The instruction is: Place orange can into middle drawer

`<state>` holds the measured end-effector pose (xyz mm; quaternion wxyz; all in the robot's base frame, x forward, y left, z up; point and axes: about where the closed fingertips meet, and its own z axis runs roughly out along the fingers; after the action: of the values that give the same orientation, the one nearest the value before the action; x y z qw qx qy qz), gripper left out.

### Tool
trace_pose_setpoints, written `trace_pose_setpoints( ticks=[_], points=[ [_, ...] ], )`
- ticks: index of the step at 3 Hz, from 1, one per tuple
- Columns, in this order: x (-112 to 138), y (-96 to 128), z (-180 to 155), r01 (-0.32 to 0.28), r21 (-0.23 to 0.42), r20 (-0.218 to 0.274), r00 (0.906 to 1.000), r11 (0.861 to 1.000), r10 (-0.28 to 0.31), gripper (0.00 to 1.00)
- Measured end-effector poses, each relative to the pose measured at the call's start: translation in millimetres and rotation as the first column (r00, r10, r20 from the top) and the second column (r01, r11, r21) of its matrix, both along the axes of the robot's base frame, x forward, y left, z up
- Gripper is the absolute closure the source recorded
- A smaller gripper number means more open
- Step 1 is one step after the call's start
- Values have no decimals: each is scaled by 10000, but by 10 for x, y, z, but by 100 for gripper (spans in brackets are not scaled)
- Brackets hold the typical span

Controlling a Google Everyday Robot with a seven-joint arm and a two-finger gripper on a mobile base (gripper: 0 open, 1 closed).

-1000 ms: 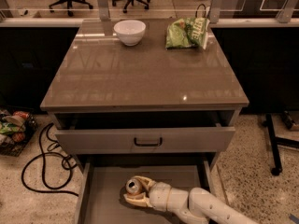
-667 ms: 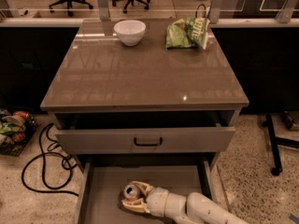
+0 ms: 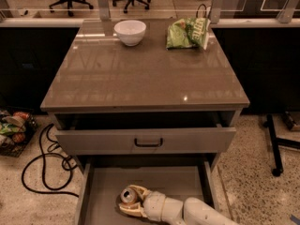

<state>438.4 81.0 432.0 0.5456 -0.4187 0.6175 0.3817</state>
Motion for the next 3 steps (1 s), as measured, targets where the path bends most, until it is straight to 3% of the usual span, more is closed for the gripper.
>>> trace_pose_setpoints(
  ticks=[3],
  points=[
    [-14,39,9,-70,41,-1,10000,10000,70,13]
  ],
)
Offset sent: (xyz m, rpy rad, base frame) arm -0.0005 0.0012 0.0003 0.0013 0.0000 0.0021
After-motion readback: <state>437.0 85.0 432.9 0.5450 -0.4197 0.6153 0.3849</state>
